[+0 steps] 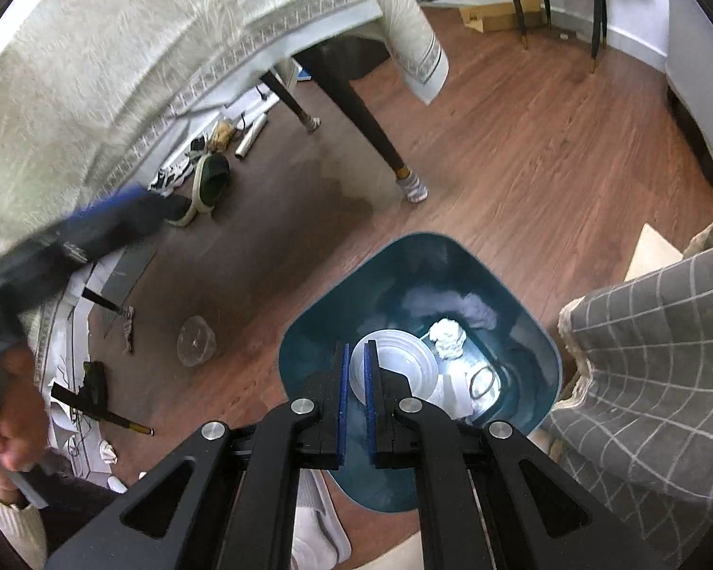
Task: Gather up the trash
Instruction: 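Open the left tool to drop the tape ring while the right lowers the cup into the bin, then open the right tool inside the teal bin to release the clear cup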
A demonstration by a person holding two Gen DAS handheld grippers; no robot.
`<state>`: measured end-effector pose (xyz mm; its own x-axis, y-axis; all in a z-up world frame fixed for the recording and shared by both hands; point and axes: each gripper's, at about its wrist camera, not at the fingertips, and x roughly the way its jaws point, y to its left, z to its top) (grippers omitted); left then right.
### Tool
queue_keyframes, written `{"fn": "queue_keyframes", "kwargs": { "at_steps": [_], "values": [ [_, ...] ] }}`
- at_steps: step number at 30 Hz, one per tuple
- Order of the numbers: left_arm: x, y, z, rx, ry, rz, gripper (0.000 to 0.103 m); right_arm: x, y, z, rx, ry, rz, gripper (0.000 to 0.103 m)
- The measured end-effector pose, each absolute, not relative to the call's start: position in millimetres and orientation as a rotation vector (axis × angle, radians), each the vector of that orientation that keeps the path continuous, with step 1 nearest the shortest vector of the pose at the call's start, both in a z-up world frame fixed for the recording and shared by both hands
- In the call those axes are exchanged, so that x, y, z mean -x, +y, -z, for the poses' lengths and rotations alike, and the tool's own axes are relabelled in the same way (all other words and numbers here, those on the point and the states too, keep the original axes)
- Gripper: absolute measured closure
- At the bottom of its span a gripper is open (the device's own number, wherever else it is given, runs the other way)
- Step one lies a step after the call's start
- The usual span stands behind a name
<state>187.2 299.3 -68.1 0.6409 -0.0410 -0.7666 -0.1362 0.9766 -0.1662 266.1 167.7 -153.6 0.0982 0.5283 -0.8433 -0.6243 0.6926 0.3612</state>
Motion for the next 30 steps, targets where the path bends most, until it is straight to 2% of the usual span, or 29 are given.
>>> {"fn": "queue_keyframes", "kwargs": {
  "at_steps": [8, 26, 28, 30],
  "values": [
    [-180.5, 296.0, 44.0, 0.255, 0.814, -0.022, 0.061, -266.1, 178.1, 199.8, 0.159, 1.304, -0.816, 0.097],
    [-170.8, 279.7, 4.0, 0.251, 0.711, 0.047, 0.061, -258.1, 173.1, 244.8, 0.235, 1.442, -0.748, 0.096],
    [-170.6, 279.7, 3.0, 0.251, 0.708, 0.049, 0.061, -258.6, 170.0, 244.6, 0.222, 1.45, -0.745, 0.095],
    [-170.5, 279.1, 1.3, 0.254, 0.703, 0.049, 0.061, -259.2, 167.4, 241.7, 0.211, 1.448, -0.747, 0.085]
  ]
}}
